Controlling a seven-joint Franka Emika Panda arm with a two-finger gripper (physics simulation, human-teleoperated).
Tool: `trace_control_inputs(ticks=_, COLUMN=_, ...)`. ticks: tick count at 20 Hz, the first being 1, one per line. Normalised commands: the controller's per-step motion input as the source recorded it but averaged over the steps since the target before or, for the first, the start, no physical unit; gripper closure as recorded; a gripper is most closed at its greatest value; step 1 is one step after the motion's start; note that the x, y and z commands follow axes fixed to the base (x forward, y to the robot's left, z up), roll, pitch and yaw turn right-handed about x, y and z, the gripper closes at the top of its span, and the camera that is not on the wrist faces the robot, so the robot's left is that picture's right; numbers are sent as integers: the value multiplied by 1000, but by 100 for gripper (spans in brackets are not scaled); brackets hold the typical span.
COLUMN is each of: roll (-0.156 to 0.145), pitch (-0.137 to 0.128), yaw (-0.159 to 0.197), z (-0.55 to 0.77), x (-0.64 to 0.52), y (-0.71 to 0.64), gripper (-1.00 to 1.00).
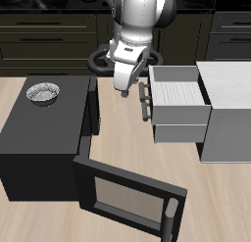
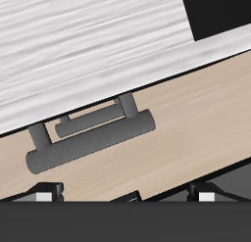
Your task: Close the top drawer of the white cabinet and place the bowl in the middle drawer
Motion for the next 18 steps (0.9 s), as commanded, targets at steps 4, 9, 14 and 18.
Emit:
trace_control_inputs(ticks=4, roll=24, pitch=1, yaw=-2, z=-130, x=-9, y=88, gripper=-100)
trace_control_inputs(ticks=9, roll=27, pitch=2, yaw=-34, z=-122, x=69, y=120, gripper=-100)
trace_control_inputs(ticks=14, roll=44, pitch=-18, yaw=-14, z=-42, x=59, y=203, gripper=-100)
trace_control_inputs(ticks=18, roll=54, pitch=-30, yaw=0, z=4, x=45, y=292, gripper=-100)
